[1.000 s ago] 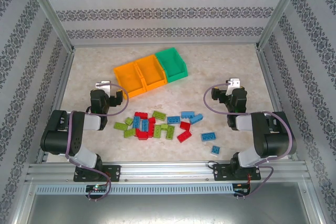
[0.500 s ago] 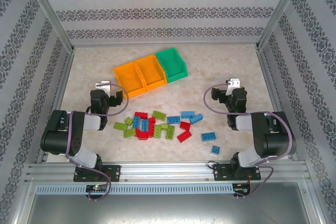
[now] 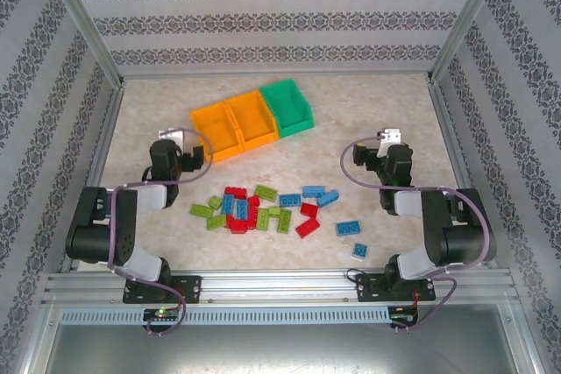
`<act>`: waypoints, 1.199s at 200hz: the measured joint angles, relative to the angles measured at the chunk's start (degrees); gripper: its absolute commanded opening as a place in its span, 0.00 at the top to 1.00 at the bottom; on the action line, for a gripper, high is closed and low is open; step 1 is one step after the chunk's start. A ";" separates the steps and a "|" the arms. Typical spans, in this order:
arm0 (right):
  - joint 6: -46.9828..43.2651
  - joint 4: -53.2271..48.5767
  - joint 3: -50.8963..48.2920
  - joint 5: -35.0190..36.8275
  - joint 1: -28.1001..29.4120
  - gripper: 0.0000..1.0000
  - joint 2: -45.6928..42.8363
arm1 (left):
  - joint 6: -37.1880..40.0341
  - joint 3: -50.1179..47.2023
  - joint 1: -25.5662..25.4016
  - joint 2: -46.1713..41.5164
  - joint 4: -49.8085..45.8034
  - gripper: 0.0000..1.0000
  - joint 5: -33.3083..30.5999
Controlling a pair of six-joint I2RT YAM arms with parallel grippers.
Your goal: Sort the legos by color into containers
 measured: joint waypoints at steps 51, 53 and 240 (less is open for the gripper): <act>3.78 -21.46 9.55 -0.04 0.00 0.07 -9.35 | -5.81 13.77 -0.02 -10.01 -20.72 0.00 -0.35; 3.89 -22.64 10.27 -0.09 0.00 0.08 -9.51 | -6.12 14.32 0.00 -10.12 -21.59 0.00 -0.24; 18.29 -83.87 33.51 -8.41 1.09 0.14 -4.70 | -25.88 37.83 -0.94 12.85 -54.51 0.31 14.10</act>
